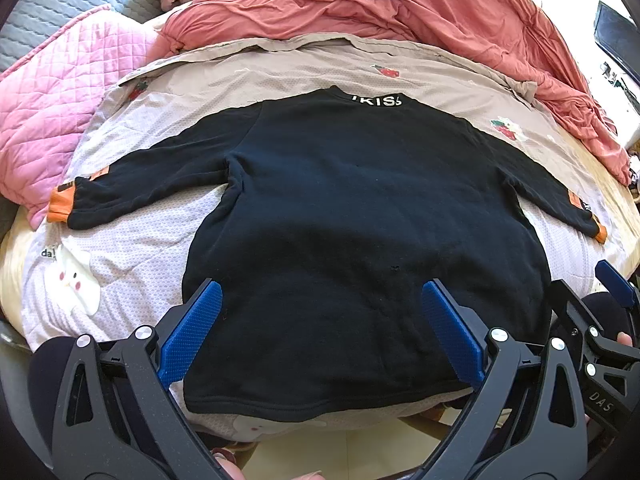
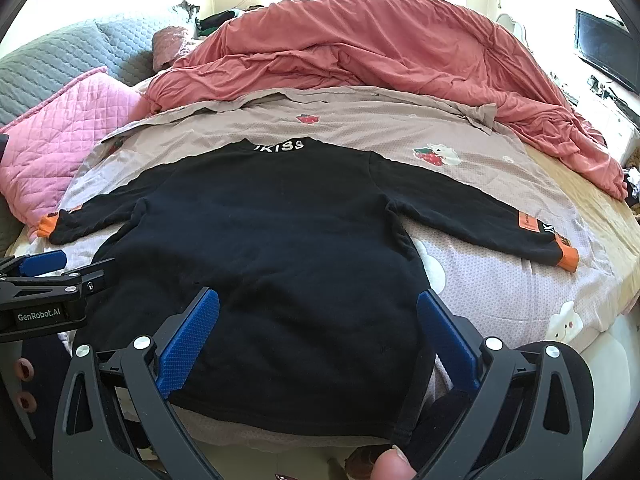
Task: Fold small clothes
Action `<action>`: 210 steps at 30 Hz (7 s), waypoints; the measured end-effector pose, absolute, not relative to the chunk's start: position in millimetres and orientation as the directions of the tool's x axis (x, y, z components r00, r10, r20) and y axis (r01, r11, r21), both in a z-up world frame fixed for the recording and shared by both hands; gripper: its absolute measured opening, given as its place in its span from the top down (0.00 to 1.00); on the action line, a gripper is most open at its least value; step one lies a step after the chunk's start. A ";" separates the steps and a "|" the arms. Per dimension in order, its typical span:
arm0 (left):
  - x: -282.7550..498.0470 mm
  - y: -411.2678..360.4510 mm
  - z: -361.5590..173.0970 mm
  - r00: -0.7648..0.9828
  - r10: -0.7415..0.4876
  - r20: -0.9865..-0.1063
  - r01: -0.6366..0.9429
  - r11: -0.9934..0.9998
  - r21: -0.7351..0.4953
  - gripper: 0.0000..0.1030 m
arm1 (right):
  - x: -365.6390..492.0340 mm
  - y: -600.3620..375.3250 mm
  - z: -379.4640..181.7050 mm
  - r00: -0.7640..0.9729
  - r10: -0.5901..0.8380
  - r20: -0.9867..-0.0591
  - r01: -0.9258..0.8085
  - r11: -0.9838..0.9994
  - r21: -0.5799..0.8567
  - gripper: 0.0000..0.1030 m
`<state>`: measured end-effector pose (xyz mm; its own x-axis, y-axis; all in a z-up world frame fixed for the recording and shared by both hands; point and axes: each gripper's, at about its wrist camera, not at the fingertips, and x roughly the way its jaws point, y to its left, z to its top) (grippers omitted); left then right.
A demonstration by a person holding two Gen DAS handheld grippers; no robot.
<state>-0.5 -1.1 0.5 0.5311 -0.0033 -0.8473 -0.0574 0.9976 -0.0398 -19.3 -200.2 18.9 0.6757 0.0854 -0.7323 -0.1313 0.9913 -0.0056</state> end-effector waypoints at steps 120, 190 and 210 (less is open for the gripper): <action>196.5 -107.8 -104.3 0.463 -0.044 -0.885 0.027 0.999 -0.035 0.08 | 155.2 -510.1 -24.6 0.562 -0.327 -0.760 0.628 0.767 0.134 0.91; 177.9 -75.5 -56.8 0.461 -0.233 -0.856 -0.031 0.960 -0.278 0.09 | 210.3 -322.3 -18.2 0.576 0.204 -0.791 -0.115 0.979 0.168 0.43; 169.8 -23.3 -61.1 0.471 -0.268 -0.841 -0.172 0.907 -0.385 0.09 | 213.5 -260.4 -42.4 0.404 0.607 -0.685 -0.297 0.795 0.529 0.76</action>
